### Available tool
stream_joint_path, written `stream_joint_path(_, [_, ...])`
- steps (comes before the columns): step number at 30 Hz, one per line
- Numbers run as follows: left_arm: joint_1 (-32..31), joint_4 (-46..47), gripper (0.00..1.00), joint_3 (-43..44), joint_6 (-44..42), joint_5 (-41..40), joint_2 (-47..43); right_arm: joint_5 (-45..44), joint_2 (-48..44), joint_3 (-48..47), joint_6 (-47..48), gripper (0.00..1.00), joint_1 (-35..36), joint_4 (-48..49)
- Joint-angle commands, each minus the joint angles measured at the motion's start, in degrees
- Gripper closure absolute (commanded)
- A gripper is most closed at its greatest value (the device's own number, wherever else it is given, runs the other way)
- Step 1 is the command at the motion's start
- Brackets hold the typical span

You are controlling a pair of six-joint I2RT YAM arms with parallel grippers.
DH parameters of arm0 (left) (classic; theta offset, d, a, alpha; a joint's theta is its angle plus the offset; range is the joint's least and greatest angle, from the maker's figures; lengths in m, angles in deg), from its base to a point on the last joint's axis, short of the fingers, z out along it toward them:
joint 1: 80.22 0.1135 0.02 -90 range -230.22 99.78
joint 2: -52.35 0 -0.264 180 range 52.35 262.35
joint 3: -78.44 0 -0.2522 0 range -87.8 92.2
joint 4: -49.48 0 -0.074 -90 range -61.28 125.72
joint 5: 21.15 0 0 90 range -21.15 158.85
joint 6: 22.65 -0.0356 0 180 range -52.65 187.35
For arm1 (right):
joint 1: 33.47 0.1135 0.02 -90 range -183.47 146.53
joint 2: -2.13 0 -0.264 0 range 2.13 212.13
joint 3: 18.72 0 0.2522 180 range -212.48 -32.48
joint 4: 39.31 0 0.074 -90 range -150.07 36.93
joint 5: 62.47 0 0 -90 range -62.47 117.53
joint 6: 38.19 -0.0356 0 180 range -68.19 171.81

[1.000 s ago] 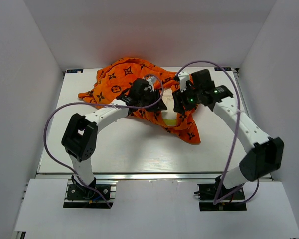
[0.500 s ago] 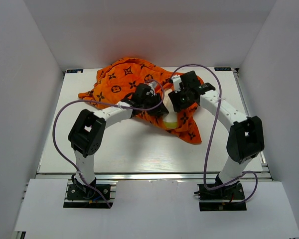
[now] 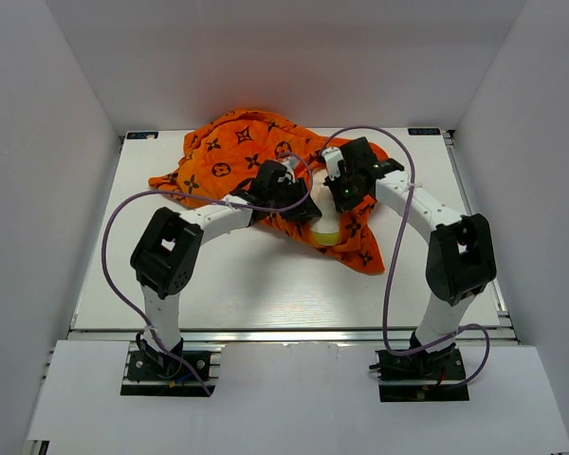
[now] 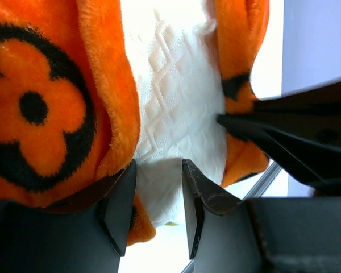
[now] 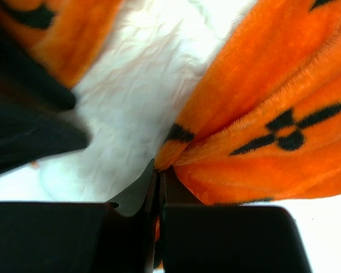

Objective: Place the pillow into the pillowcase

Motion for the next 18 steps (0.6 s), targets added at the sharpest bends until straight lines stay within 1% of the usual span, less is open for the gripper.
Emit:
stream_joint_path(1, [0.0, -0.5, 0.52, 0.8, -0.4, 0.5, 2.2, 9.1, -5.9, -3.7, 2.1, 1.00, -0.3, -3.9])
stream_joint_path(2, [-0.1, -1.1, 0.53, 1.5, -0.3, 0.1, 3.0, 14.8, -7.6, -5.6, 1.8, 1.00, -0.3, -5.3])
stream_joint_path(4, [0.0, -1.5, 0.56, 4.1, -0.3, -0.4, 5.5, 22.3, -8.4, -8.1, 1.9, 1.00, -0.3, -11.0])
stream_joint_path(5, [0.0, -1.9, 0.56, 5.3, -0.1, -0.7, 6.5, 31.6, -8.5, -10.6, 1.9, 1.00, -0.3, -13.2])
stream_joint_path(6, [-0.1, -2.3, 0.57, 8.5, 0.2, -1.6, 7.6, 36.5, -8.4, -11.7, 2.1, 1.00, -0.2, -17.8])
stream_joint_path(7, [-0.1, -2.6, 0.58, 10.4, 1.0, -1.9, 10.4, 46.1, -8.5, -12.2, 2.2, 1.00, 0.1, -19.3])
stream_joint_path(8, [-0.1, -3.7, 0.59, 12.6, 1.3, -2.3, 12.1, 49.3, -9.2, -11.2, 1.9, 1.00, 0.6, -19.7])
stream_joint_path(9, [0.0, -4.7, 0.60, 18.3, 1.9, -2.9, 14.0, 51.3, -9.6, -10.3, 1.5, 1.00, 1.6, -19.6])
stream_joint_path(10, [0.0, -7.2, 0.61, 21.6, 2.4, -3.1, 18.0, 54.0, -9.9, -9.8, 1.6, 1.00, 3.7, -19.6])
stream_joint_path(11, [0.1, -8.3, 0.62, 24.6, 2.9, -3.3, 20.0, 54.9, -9.9, -9.4, 1.6, 1.00, 4.8, -19.7])
stream_joint_path(12, [0.2, -9.4, 0.63, 30.2, 4.3, -3.4, 22.0, 55.7, -9.7, -9.6, 1.3, 1.00, 5.7, -19.7])
stream_joint_path(13, [0.4, -11.0, 0.64, 32.5, 5.2, -3.5, 25.2, 58.3, -9.3, -10.1, 1.0, 1.00, 7.2, -19.7])
stream_joint_path(15, [0.8, -12.2, 0.67, 35.8, 7.4, -4.1, 27.6, 61.1, -8.8, -12.7, -0.8, 1.00, 8.1, -18.9])
stream_joint_path(16, [1.3, -12.7, 0.68, 37.1, 9.9, -4.6, 28.5, 65.6, -8.5, -14.0, -4.4, 1.00, 8.1, -16.9])
stream_joint_path(18, [2.1, -13.2, 0.71, 36.7, 13.6, -5.3, 29.7, 68.5, -8.4, -18.5, -10.2, 1.00, 8.0, -12.3])
